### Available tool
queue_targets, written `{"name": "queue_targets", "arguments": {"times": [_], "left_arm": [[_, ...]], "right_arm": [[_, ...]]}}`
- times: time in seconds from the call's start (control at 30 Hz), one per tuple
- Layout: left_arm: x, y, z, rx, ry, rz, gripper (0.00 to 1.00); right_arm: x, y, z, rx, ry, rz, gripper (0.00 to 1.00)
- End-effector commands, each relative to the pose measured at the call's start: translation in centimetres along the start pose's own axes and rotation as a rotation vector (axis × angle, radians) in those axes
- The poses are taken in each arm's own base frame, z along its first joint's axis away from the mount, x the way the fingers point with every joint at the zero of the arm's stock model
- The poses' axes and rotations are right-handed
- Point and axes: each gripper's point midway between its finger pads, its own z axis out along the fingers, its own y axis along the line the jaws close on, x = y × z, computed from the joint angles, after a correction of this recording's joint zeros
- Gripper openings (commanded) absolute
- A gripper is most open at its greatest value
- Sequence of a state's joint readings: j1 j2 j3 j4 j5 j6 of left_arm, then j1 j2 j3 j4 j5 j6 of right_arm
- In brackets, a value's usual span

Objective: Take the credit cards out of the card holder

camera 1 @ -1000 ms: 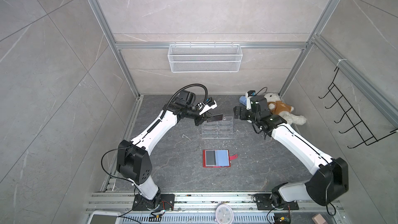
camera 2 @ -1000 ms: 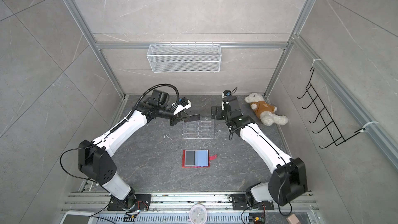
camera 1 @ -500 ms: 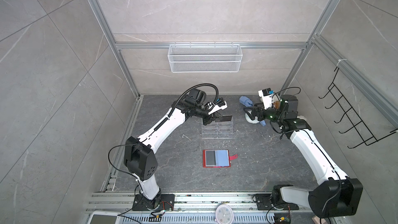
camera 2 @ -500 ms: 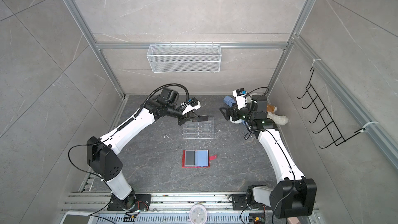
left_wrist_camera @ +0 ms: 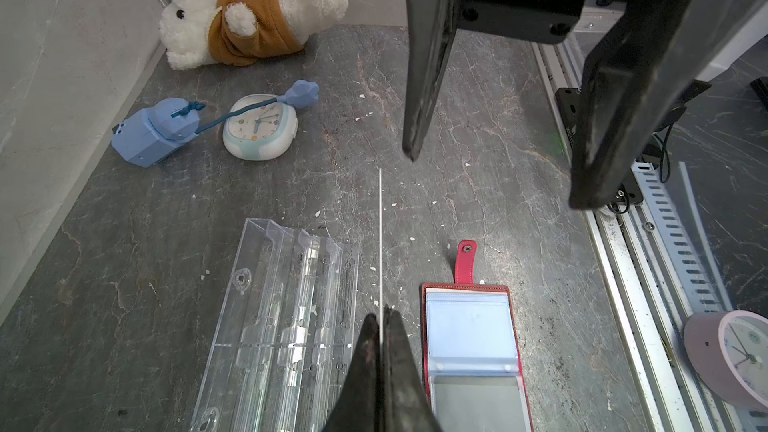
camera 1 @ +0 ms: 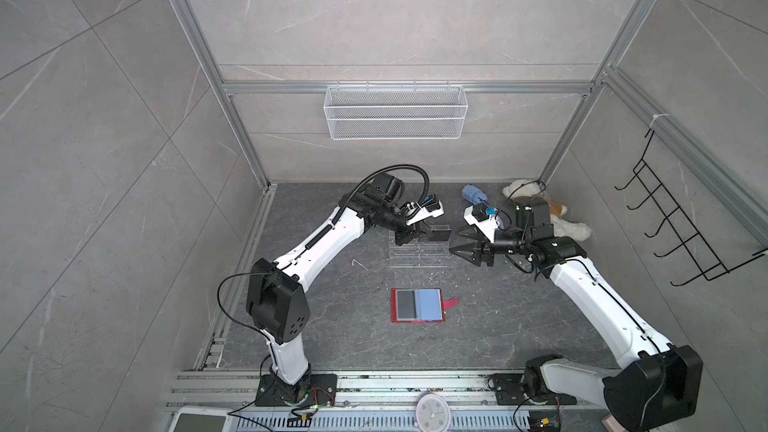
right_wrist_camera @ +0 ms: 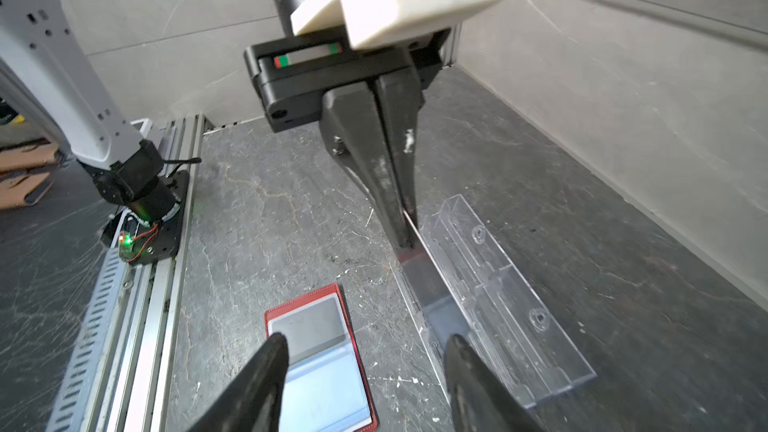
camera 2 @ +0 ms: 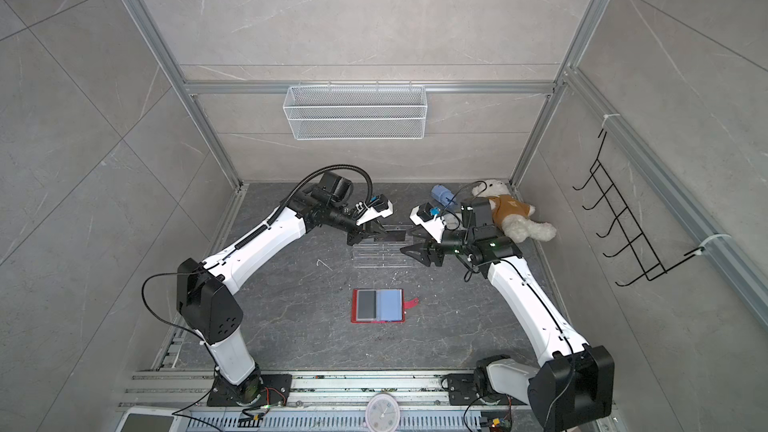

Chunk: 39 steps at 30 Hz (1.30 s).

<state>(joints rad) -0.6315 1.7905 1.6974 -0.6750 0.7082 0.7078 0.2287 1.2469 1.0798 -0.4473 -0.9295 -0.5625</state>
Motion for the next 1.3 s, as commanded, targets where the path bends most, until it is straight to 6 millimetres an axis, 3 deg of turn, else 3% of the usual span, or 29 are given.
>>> {"name": "queue_targets", "arguments": {"times": [0.0,0.43,0.67,0.9,1.07,1.17,1.27], "left_arm": [[-0.7,-0.8,0.1,0.031,-0.016,0.026,0.0],[-0.3,-2.1,1.1,0.067,0.003,0.039,0.0],[0.4,-2.2,1.2,0.062,0.037,0.045,0.0],[1.0,-2.5,1.2,0.068,0.051,0.052,0.0],[0.9,-2.8,1.2,0.077,0.046,0.056,0.0],[0.7,-3.0,1.3,0.08,0.043,0.058,0.0],[0.7,-3.0,1.3,0.08,0.044,0.058,0.0]], "right_arm": [[0.4,0.3,0.3,-0.023,0.049,-0.064,0.61],[1.3,-1.5,1.0,0.025,0.12,-0.081,0.55],[1.5,-1.5,-0.7,0.096,0.161,-0.122,0.56],[1.3,-1.7,-1.0,0.104,0.176,-0.132,0.57],[1.3,-1.4,-0.4,0.041,0.169,-0.123,0.52],[1.7,-1.2,0.3,0.006,0.163,-0.116,0.44],[2.5,-1.0,0.8,-0.015,0.179,-0.107,0.43]]}}
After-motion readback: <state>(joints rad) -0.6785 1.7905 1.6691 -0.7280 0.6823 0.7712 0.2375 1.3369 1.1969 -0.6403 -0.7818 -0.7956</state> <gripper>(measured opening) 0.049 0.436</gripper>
